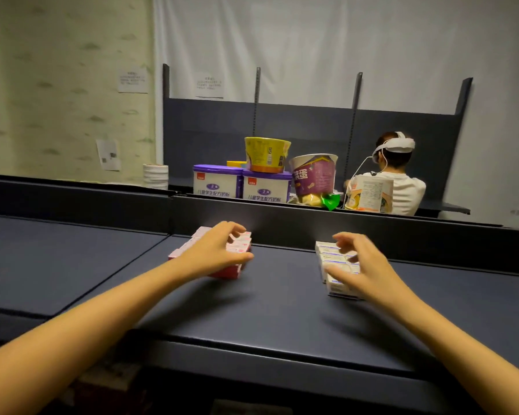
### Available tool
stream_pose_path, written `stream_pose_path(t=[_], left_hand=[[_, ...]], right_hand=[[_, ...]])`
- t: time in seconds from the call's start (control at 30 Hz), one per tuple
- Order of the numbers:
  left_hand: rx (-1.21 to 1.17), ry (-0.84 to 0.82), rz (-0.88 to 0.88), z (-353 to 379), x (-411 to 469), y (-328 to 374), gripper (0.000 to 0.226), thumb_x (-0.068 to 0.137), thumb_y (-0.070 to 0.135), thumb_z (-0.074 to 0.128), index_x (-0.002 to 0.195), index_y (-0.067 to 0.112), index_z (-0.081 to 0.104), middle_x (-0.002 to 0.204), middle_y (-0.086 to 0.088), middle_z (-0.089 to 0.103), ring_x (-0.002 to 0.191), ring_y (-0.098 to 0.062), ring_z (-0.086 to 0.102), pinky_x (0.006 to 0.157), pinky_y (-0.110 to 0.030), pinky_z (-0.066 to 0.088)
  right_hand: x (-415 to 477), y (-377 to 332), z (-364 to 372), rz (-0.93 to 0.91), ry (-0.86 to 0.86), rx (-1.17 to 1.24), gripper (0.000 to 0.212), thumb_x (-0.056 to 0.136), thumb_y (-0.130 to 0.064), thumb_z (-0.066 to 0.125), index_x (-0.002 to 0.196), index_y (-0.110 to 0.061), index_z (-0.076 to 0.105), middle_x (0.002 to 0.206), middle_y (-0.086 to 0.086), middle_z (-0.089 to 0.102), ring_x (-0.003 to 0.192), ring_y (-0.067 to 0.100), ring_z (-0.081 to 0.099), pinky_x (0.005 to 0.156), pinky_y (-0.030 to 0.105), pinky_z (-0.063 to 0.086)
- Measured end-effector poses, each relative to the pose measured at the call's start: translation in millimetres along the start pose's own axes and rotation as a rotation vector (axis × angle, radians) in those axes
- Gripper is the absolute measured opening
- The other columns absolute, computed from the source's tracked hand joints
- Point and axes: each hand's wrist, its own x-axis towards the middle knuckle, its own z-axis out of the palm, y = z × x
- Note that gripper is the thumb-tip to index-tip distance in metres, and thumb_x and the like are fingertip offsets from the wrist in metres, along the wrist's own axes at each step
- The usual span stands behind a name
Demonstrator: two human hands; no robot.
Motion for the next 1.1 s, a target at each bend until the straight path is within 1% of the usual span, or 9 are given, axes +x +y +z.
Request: stream_pose_path(t=[0.1,0.23,0.3,0.37,0.43,0.57,0.63,0.83,1.1], left_hand=[[0.085,-0.034,-0.069,-29.6,5.5,-42.9,0.056,0.069,0.065,0.064,0.105,0.022,0.057,0.11,0.003,0.052,0.106,-0.021,0.054,0.084,-0.029,0.041],[-0.072,-0.185,-0.335,-41.3,26.6,-97.7,0.071,0.088,0.058,0.047,0.14,0.01,0.037,0.141,-0.002,0.042,0.132,-0.025,0.041,0.11,-0.034,0.03],[-0.266,-0.253,-0.443,-39.4,39.2,-115.5,0.068,0.088,0.066,0.035,0.126,0.012,0.052,0.13,-0.005,0.057,0.111,-0.015,0.06,0.099,-0.027,0.045],[-0.446,-0.259,-0.47,-40.5,46.9,-119.2,0.048,0.099,0.046,0.024,0.1,0.015,0.061,0.091,-0.001,0.068,0.067,-0.003,0.068,0.061,-0.012,0.052],[-0.553,-0.278,-0.457,-34.3,52.7,-119.5,0.044,0.102,0.032,0.019,0.095,0.016,0.06,0.083,0.001,0.066,0.055,-0.001,0.067,0.049,-0.011,0.05],[-0.753,-0.227,-0.486,-16.3,73.4,-125.3,0.054,0.091,0.047,0.024,0.113,0.007,0.052,0.107,-0.01,0.064,0.092,-0.023,0.066,0.079,-0.034,0.058],[-0.761,-0.217,-0.521,-8.1,86.4,-137.7,0.074,0.08,0.056,0.026,0.131,0.003,0.04,0.126,-0.015,0.057,0.106,-0.028,0.061,0.094,-0.043,0.05],[-0.813,-0.295,-0.497,-9.6,80.6,-127.4,0.048,0.101,0.035,0.014,0.106,0.01,0.054,0.096,-0.014,0.067,0.078,-0.021,0.065,0.064,-0.028,0.055],[-0.813,-0.334,-0.465,2.5,80.3,-108.3,0.051,0.1,0.036,0.012,0.11,0.01,0.054,0.103,-0.014,0.068,0.077,-0.018,0.066,0.07,-0.026,0.054]], right_hand=[[21.6,-33.5,51.1,0.022,-0.206,-0.016,0.08,0.077,-0.038,0.071,0.141,-0.018,0.028,0.139,0.002,0.041,0.122,0.008,0.043,0.1,0.021,0.036],[64.0,-53.5,117.8,0.292,-0.527,0.1,0.111,0.071,-0.053,0.07,0.149,-0.022,-0.003,0.157,-0.001,0.011,0.142,0.016,0.021,0.115,0.033,0.021],[80.9,-55.5,134.6,0.409,-0.525,0.196,0.111,0.072,-0.061,0.062,0.148,-0.022,-0.009,0.158,-0.002,0.007,0.144,0.017,0.017,0.116,0.037,0.015],[95.5,-57.3,142.9,0.549,-0.396,0.411,0.111,0.068,-0.074,0.052,0.148,-0.025,-0.006,0.158,-0.004,0.008,0.144,0.018,0.016,0.117,0.038,0.011],[109.9,-57.4,148.3,0.673,-0.265,0.626,0.103,0.073,-0.075,0.045,0.149,-0.025,-0.001,0.158,-0.001,0.007,0.145,0.019,0.015,0.119,0.039,0.009],[132.1,-58.6,167.5,0.77,-0.187,0.743,0.072,0.093,-0.054,0.033,0.146,-0.008,0.019,0.151,0.007,0.029,0.14,0.023,0.029,0.118,0.035,0.018],[136.4,-65.2,176.0,0.767,-0.241,0.76,0.055,0.098,-0.046,0.025,0.133,-0.007,0.041,0.124,0.003,0.057,0.124,0.026,0.05,0.111,0.033,0.033],[145.1,-52.8,188.0,0.821,-0.254,0.808,0.053,0.096,-0.051,0.025,0.126,-0.016,0.051,0.107,0.008,0.067,0.092,0.022,0.067,0.086,0.034,0.052],[138.2,-28.1,174.9,0.791,-0.272,0.725,0.047,0.097,-0.048,0.025,0.129,-0.019,0.046,0.099,0.003,0.066,0.086,0.018,0.066,0.077,0.029,0.053]])
